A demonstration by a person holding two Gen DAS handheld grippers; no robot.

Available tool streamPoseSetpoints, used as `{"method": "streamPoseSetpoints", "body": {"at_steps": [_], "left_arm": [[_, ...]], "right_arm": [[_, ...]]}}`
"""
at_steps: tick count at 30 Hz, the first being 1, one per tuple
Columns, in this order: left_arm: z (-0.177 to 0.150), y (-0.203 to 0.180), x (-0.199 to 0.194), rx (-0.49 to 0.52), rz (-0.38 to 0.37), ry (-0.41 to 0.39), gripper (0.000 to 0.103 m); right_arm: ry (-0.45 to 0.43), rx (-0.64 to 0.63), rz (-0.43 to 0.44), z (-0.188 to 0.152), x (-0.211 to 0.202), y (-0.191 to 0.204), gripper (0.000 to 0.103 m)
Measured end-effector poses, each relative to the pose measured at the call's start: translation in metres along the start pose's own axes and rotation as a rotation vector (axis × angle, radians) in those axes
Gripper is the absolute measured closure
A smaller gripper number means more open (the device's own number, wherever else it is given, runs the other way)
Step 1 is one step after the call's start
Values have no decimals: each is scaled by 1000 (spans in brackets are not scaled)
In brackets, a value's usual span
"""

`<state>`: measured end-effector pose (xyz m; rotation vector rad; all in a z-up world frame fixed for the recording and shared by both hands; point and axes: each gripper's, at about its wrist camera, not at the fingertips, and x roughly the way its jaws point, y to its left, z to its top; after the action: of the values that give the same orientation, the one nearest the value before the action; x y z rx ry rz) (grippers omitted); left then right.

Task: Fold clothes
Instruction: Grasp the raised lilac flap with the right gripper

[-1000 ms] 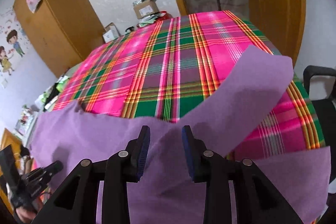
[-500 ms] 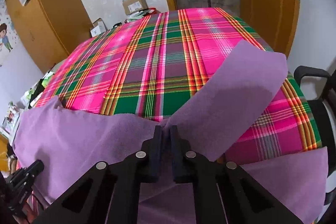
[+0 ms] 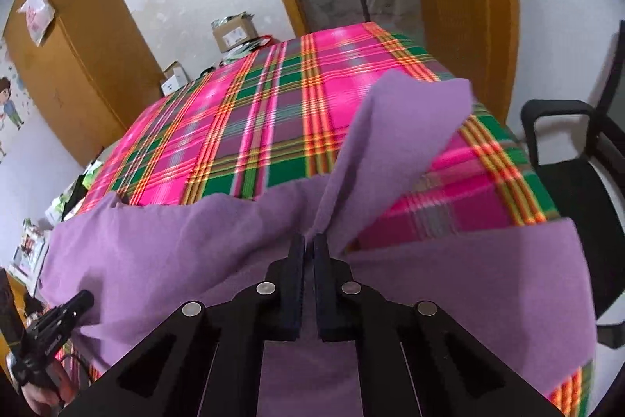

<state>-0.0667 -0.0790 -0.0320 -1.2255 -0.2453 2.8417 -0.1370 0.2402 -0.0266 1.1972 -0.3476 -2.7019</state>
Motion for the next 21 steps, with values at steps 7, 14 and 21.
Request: {"method": "streamPoseSetpoints", "body": {"at_steps": [7,14,21], "left_arm": [[3,-7,-4,22,-59,26,93],[12,-48,-14,124,-225,4,87],[9,-83,-5,216,-265,38,87]], "right_arm": [[9,67,-6,-7,-15,-25,95],[-1,38,55,4,-9,-7,69],[19,-37,48,27,12,18,69]]}}
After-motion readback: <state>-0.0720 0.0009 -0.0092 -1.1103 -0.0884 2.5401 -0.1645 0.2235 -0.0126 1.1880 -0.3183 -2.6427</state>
